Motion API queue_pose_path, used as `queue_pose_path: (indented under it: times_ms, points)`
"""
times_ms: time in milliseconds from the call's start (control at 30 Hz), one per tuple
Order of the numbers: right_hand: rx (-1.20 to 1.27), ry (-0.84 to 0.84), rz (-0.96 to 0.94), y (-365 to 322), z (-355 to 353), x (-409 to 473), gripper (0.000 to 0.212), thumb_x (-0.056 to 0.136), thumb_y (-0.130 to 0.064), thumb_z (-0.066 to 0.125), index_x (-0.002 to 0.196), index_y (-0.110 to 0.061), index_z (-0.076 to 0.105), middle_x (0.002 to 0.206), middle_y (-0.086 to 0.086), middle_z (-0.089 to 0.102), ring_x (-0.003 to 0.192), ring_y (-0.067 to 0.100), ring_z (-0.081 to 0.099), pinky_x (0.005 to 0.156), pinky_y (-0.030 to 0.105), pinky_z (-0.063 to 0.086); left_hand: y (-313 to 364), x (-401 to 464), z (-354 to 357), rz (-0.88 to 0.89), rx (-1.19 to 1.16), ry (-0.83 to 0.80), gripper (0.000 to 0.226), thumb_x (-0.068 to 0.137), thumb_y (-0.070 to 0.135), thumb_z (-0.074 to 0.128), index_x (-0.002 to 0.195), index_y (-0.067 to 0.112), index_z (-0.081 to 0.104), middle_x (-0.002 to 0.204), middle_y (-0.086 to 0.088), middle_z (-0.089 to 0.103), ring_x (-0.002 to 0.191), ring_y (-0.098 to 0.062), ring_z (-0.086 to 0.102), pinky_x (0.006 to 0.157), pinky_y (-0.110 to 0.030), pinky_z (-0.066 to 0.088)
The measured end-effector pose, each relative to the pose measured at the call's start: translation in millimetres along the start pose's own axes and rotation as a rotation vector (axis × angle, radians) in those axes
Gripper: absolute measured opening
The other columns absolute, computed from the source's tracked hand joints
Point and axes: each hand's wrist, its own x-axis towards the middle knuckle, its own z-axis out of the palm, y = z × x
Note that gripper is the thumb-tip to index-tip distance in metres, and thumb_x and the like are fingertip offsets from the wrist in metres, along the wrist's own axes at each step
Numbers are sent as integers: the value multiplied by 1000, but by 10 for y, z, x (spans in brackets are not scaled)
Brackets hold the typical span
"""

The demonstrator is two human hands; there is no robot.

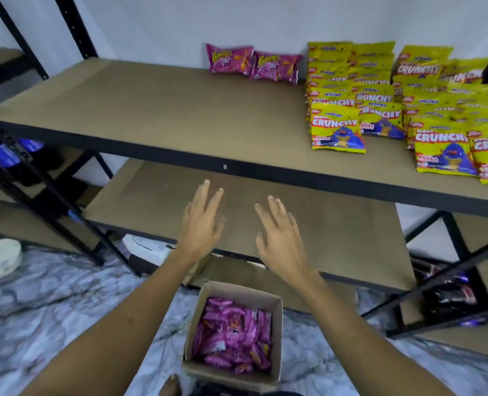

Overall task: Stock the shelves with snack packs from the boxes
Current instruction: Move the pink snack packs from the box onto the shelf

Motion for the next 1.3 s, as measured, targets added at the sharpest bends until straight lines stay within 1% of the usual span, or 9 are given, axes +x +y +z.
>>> queue_pose_path:
  times_ms: [67,200,333,467,600,833,1100,1200,1300]
  points:
    - [79,-195,101,101,172,-390,60,88,-15,57,146,-15,39,159,12,23,147,29,23,115,45,30,-87,-376,217,-97,-57,-214,58,89,16,58,144,18,42,155,-16,29,126,-38,48,98,-47,47]
    - [129,-452,326,309,455,-805,61,88,-12,54,147,-18,38,144,14,46,124,34,51,98,39,46,-260,-866,556,-234,-133,-479,45,86,16,54,131,14,56,130,-12,57,114,-34,58,94,-38,49]
    - [147,-595,445,411,811,-1152,51,84,-16,48,135,-13,47,114,19,62,100,40,62,79,43,54,-465,-1238,874,-290,-158,-701,39,86,20,48,124,16,59,115,-13,64,105,-31,61,85,-38,52]
    - [171,-715,609,374,1222,-1631,58,90,-19,56,143,-14,34,103,17,63,87,36,62,66,39,50,-612,-1609,1095,-345,-186,-829,38,91,13,51,129,14,57,115,-17,64,99,-32,62,73,-32,48]
    - [173,-814,720,454,1659,-2170,65,89,-18,55,147,-21,26,109,17,61,91,36,62,68,35,47,-701,-2015,1501,-437,-273,-944,34,95,16,50,128,12,56,111,-20,65,88,-29,61,67,-30,41]
    - [206,-891,841,672,2861,-2688,62,86,-13,52,145,-27,39,114,15,66,102,37,62,88,37,51,-1201,-2640,2539,-601,-340,-1001,29,92,14,56,119,9,63,115,-10,66,113,-24,58,95,-28,42]
    - [292,-934,1027,1074,4389,-3415,41,92,-14,55,133,-17,57,115,16,67,108,33,62,93,32,47,-1772,-3583,3791,-797,-343,-1107,31,91,12,57,122,12,61,105,-12,68,79,-19,61,64,-21,42]
    - [201,-913,1034,1338,4786,-3663,36,91,-5,56,127,-6,59,119,20,65,113,37,60,98,37,45,-1780,-3743,4288,-774,-390,-1109,49,94,9,57,141,17,45,111,-5,61,60,-4,49,41,-8,37]
    - [93,-1003,978,1565,5179,-3868,35,93,-1,54,128,2,53,124,23,60,114,37,58,97,39,45,-1782,-3828,4761,-779,-394,-1105,62,97,17,54,151,27,25,111,-1,58,58,-7,51,43,-16,41]
